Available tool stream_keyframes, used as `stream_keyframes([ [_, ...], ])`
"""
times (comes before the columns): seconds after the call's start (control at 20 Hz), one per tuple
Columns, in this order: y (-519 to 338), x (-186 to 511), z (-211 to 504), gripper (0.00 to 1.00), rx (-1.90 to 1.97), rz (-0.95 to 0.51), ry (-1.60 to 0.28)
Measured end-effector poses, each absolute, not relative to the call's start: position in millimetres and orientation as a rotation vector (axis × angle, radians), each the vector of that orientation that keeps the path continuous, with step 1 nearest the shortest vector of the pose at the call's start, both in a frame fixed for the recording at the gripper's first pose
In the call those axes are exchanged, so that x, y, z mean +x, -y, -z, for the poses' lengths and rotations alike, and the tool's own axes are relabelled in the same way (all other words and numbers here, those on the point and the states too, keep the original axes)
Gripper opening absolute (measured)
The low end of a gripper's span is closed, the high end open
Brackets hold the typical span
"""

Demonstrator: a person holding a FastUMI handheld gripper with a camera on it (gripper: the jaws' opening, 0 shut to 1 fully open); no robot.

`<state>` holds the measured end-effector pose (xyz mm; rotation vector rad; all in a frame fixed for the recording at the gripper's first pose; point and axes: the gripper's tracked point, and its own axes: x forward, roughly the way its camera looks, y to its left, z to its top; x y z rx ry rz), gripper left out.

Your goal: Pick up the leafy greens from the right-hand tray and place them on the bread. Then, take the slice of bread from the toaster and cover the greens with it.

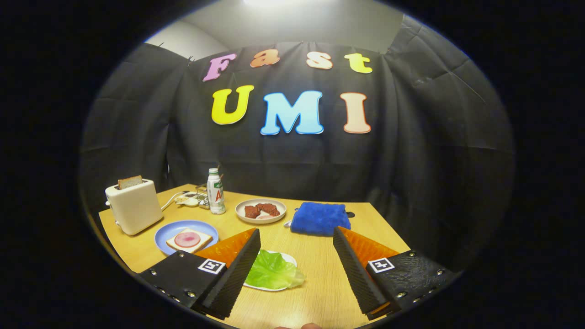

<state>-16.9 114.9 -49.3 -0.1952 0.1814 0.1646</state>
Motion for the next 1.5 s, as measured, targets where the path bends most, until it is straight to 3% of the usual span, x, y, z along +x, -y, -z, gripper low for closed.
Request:
stream_keyframes([
  [0.4,-142.2,22.9,142.2,0.97,-0.262,-0.251,-0.586],
  [0.55,-140.2,41.3,173.4,0.97,-0.257,-0.217,-0.729],
  [1.0,-159.3,50.8,203.5,0.96,-0.234,-0.119,-0.908],
  [1.1,-161.8,53.1,205.8,0.68,-0.184,-0.102,-0.936],
  [1.2,-161.6,53.9,206.6,0.66,-0.174,-0.109,-0.933],
  [1.25,-164.4,57.4,204.4,0.15,-0.176,-0.111,-0.917],
  [1.5,-161.3,65.4,193.9,0.12,-0.107,-0.12,-0.934],
])
